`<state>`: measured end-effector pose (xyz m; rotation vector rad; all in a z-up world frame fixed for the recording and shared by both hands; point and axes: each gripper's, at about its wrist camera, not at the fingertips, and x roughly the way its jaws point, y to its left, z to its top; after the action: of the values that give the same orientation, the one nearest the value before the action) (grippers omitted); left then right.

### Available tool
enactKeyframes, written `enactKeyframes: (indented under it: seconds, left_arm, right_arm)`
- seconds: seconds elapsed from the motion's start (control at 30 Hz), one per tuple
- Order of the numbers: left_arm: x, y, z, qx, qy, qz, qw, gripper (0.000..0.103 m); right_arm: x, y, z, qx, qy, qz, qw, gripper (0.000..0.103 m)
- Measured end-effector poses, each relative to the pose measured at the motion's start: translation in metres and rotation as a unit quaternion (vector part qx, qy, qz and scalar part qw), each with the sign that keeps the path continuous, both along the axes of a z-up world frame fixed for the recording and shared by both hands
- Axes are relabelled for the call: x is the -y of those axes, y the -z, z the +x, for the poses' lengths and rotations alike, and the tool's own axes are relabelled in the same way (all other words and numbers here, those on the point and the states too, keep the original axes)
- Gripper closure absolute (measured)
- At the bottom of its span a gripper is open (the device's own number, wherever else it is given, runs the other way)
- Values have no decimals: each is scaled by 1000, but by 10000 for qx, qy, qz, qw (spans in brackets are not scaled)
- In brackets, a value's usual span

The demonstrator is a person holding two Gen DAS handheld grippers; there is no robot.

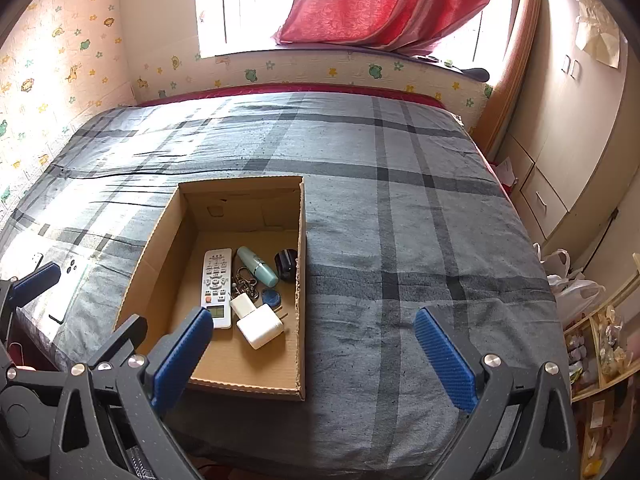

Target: Organize rigid objects

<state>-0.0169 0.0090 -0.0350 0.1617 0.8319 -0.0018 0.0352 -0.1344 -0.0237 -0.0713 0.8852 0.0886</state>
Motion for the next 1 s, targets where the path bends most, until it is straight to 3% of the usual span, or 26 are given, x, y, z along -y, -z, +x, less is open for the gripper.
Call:
enactKeyframes:
  seconds: [1.0]
  left_arm:
    - [-3, -6, -2, 92, -26, 89, 9999, 0]
  right_arm:
    - [-10, -7, -2, 98, -95, -75, 9999, 0]
